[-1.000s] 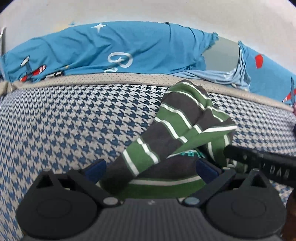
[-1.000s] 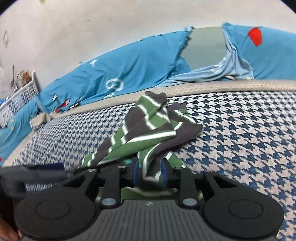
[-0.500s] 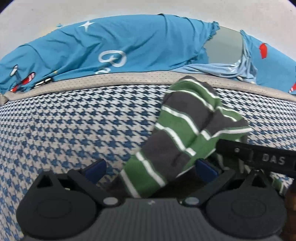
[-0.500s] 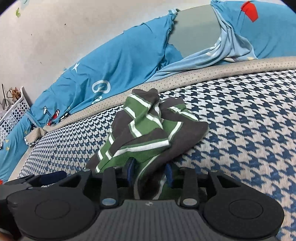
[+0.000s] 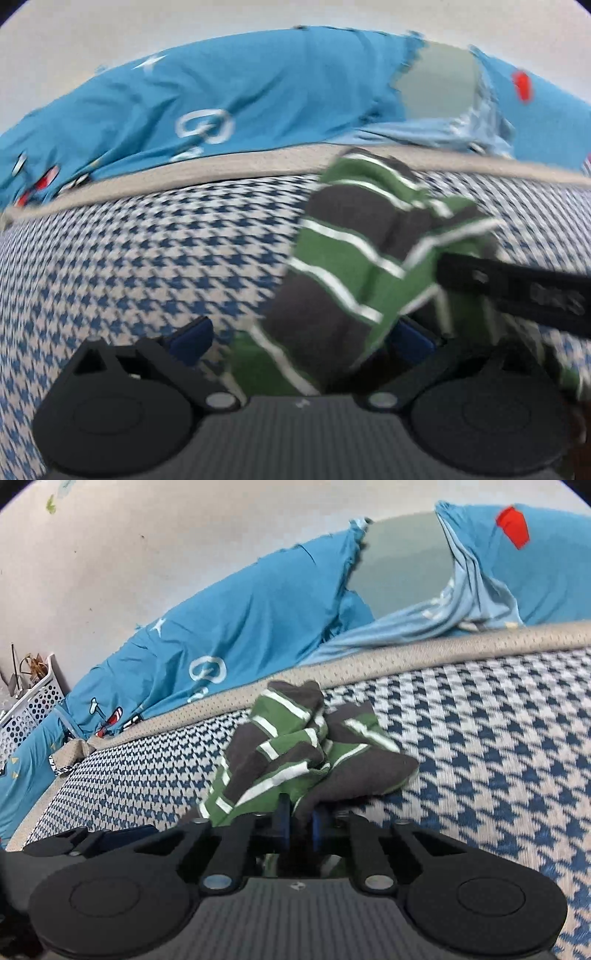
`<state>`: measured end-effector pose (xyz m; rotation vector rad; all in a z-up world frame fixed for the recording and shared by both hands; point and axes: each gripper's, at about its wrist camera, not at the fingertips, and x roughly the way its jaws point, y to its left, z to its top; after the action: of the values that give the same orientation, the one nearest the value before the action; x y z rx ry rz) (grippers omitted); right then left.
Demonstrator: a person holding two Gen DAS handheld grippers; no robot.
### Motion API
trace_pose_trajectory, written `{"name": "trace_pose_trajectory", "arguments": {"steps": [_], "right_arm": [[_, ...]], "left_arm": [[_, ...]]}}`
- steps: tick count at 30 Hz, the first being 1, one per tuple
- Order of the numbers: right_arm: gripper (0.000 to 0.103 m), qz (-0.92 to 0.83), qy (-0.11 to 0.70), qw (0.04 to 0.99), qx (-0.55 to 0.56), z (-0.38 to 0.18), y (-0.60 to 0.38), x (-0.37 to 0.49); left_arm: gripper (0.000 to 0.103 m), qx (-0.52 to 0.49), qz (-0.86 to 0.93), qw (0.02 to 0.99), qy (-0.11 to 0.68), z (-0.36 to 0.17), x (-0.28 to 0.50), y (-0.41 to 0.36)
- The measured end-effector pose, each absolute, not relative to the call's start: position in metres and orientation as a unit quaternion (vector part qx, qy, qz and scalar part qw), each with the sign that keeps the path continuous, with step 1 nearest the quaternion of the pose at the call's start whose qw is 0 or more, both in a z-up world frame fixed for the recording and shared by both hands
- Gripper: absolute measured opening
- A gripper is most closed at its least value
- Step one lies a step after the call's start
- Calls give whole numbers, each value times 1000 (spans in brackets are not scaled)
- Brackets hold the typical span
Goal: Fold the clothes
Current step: 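Grasp the garment with the right tool while the left tool pinches its edge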
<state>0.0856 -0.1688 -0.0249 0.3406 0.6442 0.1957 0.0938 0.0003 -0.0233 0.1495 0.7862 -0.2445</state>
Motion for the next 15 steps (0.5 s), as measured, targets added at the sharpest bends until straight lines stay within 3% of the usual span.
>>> {"name": "trace_pose_trajectory", "arguments": {"steps": [6,10,12,15], "right_arm": [[10,115,300,934,156,-14,-165,82],[13,121,315,922,187,-19,-171,84],[26,118,323,916,206,-21,-176,85],[30,114,332,908,226,-22,-184,86]], "left_arm": [[81,14,-92,927,362,-12,98,16],[81,-14,-80,933,351,-3,98,26],[81,-19,-69,934,351,-2,100,30],[82,-38,-49,933,354,1,104,41]]}}
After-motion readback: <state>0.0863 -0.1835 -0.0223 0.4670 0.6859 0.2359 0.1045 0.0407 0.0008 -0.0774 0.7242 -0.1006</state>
